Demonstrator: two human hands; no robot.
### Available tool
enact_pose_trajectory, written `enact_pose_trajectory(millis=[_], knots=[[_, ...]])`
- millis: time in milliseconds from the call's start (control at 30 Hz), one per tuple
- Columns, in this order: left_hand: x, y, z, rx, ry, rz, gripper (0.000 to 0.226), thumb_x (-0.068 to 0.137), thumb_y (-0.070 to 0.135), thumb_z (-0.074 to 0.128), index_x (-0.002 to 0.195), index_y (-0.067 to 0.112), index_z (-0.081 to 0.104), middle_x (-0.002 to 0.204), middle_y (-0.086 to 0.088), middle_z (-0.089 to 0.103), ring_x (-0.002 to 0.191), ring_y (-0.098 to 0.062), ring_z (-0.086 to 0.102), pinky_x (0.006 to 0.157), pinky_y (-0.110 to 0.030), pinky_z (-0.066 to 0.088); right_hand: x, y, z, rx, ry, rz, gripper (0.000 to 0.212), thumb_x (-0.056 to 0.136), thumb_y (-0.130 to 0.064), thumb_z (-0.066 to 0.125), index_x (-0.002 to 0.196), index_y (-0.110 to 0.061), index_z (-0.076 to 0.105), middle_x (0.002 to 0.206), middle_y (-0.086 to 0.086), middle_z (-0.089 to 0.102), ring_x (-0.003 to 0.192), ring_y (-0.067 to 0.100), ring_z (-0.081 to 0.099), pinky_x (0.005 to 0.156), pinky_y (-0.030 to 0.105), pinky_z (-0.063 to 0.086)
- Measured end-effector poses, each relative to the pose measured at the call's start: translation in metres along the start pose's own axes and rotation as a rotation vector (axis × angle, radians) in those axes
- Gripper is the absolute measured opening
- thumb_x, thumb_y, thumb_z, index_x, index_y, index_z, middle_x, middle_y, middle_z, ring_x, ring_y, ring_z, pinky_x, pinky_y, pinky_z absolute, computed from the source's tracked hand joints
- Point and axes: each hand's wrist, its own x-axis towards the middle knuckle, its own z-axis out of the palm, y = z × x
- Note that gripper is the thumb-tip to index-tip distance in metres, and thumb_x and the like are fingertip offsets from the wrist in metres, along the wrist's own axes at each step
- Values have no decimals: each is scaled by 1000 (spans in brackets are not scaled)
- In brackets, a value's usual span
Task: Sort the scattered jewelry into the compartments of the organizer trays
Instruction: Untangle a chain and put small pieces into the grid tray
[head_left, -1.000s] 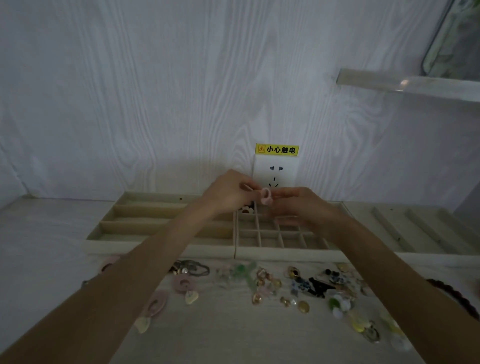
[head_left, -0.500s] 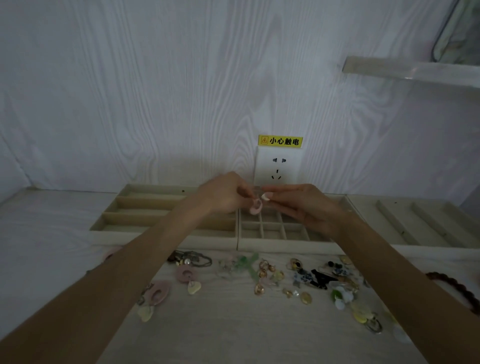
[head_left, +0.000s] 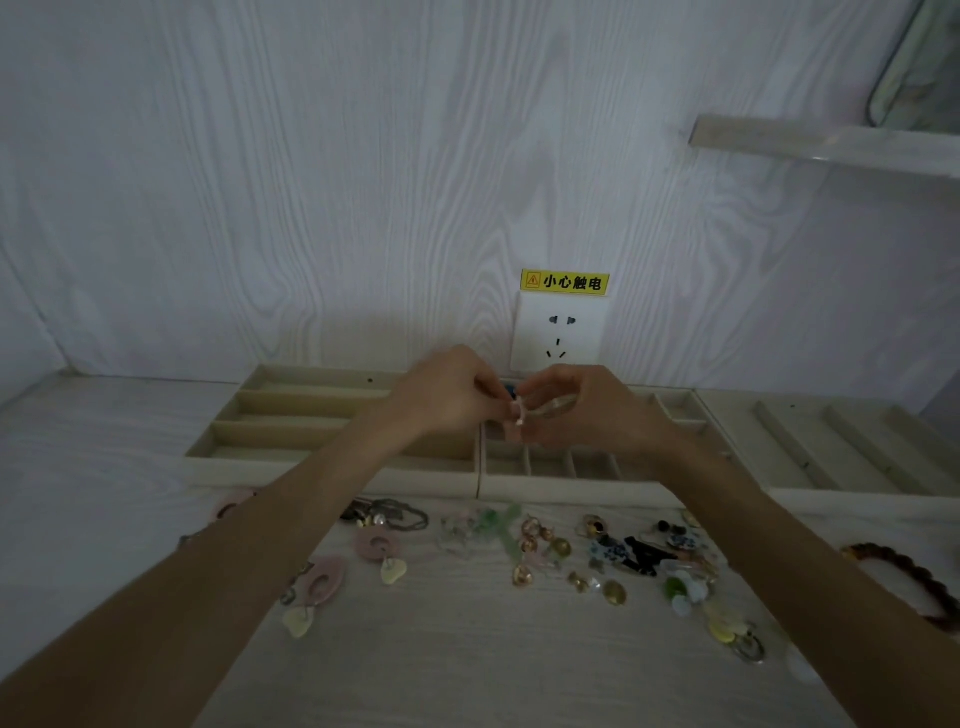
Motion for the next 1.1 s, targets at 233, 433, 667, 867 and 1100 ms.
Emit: enact_pose_trajectory(millis=[233,433,667,867,1100], knots=[[0,5,-12,-206,36,10,16,81,28,71,93,18,76,93,-3,73,92,-16,65,86,-34,50,0,2,8,112,195,-59,27,61,-22,87,82,-18,69,79,-1,69,76,11,65,69,25,52],[-3,3,-17,-192,-4,-1,9,75,25,77,84,26,74,78,12,65,90,-13,63,84,-30,48,2,5,-5,148,141,-22,27,66,-21,84,90,-14,74,85,5,74,79,14,70,78,25,56],[-8,11,-6,202,-1,-18,22,84,36,65,104,31,73,85,11,60,89,-13,59,64,-24,41,17,1,-2,-288,88,-124,25,69,-31,81,92,-20,77,80,-5,70,67,-4,59,56,3,41],[-3,18,3,398,33,-113,28,82,39,67,99,17,70,88,1,63,81,-18,55,67,-26,37,21,1,4,-346,38,-177,22,74,-16,78,96,-19,75,90,0,73,67,-3,59,63,4,45],[2,16,3,329,-18,-204,30,76,39,73,82,16,54,81,0,55,79,-17,54,67,-26,39,24,-9,12,-581,119,-174,24,70,-20,81,94,-17,75,88,3,73,78,12,63,80,26,52]])
